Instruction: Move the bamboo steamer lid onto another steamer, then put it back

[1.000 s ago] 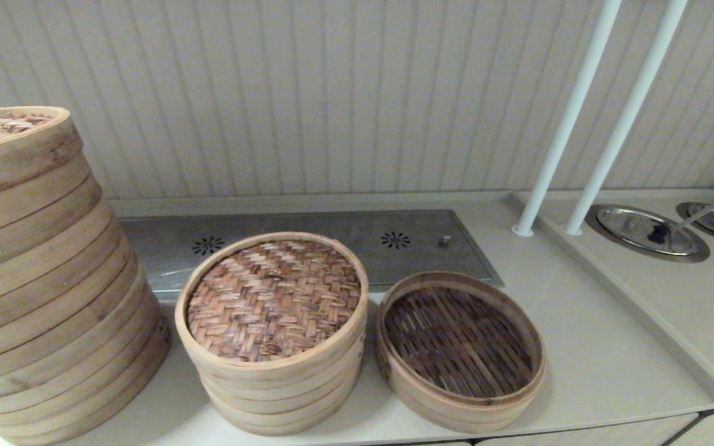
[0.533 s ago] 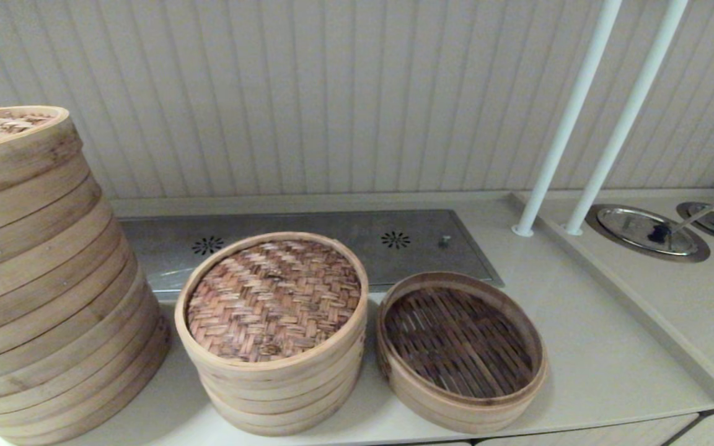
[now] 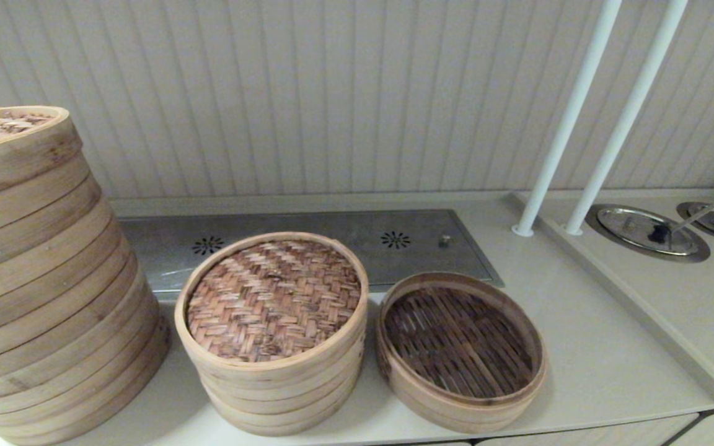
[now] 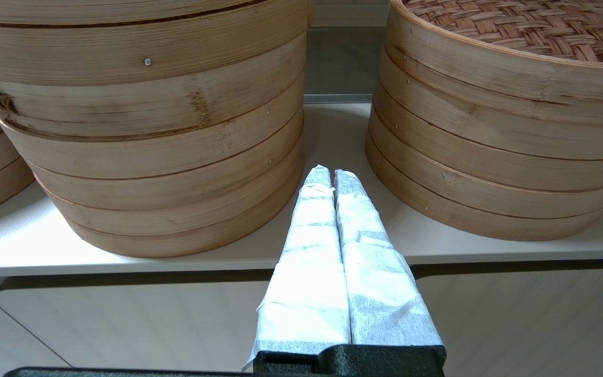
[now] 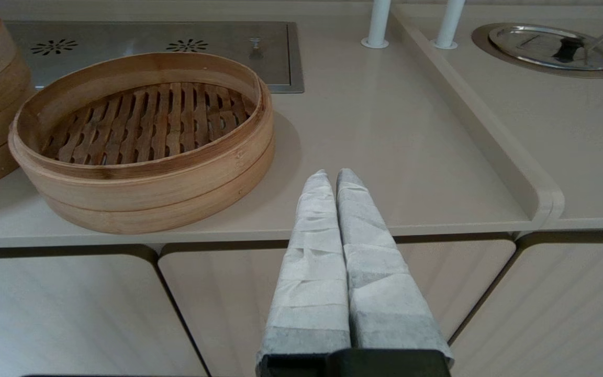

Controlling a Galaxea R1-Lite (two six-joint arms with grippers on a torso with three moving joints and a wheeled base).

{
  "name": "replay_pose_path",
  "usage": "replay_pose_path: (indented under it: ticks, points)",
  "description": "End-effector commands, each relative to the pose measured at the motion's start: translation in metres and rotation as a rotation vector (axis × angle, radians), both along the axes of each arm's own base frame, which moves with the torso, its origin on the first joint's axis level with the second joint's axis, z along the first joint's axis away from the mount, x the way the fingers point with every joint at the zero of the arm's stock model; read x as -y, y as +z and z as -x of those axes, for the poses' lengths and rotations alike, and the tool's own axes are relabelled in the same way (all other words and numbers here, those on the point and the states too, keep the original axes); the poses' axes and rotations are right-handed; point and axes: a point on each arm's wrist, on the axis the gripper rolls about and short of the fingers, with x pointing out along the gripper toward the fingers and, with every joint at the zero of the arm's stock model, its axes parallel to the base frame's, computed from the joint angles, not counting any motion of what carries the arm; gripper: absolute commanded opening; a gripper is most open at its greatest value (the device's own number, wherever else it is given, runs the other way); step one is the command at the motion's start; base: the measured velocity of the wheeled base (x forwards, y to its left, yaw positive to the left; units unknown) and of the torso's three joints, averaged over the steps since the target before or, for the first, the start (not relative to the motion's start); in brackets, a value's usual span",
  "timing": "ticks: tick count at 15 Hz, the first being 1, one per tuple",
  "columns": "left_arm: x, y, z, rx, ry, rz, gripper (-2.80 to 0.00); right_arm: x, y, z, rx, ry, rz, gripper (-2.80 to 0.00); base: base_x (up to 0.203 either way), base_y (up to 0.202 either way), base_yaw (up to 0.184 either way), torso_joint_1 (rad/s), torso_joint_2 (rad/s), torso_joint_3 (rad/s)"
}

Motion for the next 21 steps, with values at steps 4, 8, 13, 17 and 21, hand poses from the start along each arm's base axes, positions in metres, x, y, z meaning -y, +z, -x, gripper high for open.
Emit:
replay_pose_path:
  ticks: [4,8,13,17,21]
  points:
    - [0.0,0.0,-0.0001,-0.002,0.001,-0.001,-2.8,0.0,-0.001,-0.0005,-0.012,0.005,-0.009,-2.8,0.0,0.0,0.0,0.0,0.0,0.0]
    - [0.0,0.0001,-0.0001,-0.001,0.001,0.001,-2.8,0.0,-0.0012,-0.0005,-0.012,0.001,-0.012,-2.8,0.0,0.0,0.0,0.0,0.0,0.0]
    - [0.0,0.0001,-0.0001,-0.001,0.001,0.001,-2.8,0.0001,-0.0011,-0.0005,-0.012,0.0,-0.012,-2.8,0.0,0.0,0.0,0.0,0.0,0.0]
    - [0.0,0.0001,-0.0001,-0.001,0.001,0.001,-2.8,0.0001,-0.0015,-0.0005,-0.012,0.001,-0.012,-2.8,0.0,0.0,0.0,0.0,0.0,0.0]
    - [0.0,0.0001,-0.0001,-0.001,0.001,0.001,-2.8,0.0001,-0.0011,-0.0004,-0.01,0.001,-0.012,-2.8,0.0,0.0,0.0,0.0,0.0,0.0]
